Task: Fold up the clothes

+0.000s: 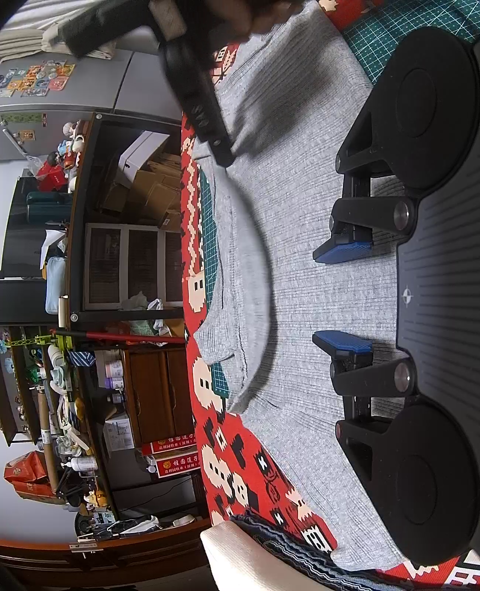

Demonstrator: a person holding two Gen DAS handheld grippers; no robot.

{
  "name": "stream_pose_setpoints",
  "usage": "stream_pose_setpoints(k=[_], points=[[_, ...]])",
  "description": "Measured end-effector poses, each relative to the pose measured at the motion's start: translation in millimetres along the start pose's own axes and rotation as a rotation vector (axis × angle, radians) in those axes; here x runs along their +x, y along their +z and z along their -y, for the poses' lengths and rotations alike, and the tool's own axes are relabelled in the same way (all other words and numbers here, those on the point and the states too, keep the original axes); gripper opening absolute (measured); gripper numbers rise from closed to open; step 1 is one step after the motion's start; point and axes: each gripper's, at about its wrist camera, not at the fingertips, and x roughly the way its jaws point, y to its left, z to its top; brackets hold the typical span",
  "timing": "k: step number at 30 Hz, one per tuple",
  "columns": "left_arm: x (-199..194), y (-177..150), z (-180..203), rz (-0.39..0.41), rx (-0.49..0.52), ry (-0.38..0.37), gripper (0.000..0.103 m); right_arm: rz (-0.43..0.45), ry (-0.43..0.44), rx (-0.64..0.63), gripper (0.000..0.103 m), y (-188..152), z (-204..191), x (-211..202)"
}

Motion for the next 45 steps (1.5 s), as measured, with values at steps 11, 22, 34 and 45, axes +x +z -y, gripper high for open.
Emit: stream_pose_setpoints(k=[11, 22, 34, 45], points=[[-1, 1, -3, 0.000, -0.013, -0.010, 0.040, 0.038, 0.041, -0.040, 0.016, -28, -28, -36], [18, 42, -17, -0.022, -0.026, -0.027, 0.009, 0.132, -0.022, -0.005, 0.016, -66, -49, -41], [70, 75, -34, -0.112, -0.054, -0.020, 0.007, 0.146, -0.041, 0.030, 0.016, -73, -48, -41], [47, 69, -58, -0.076, -0.137, -0.015, 0.007, 0.130, 0.034, 0.069, 0.016, -63, -43, -45]])
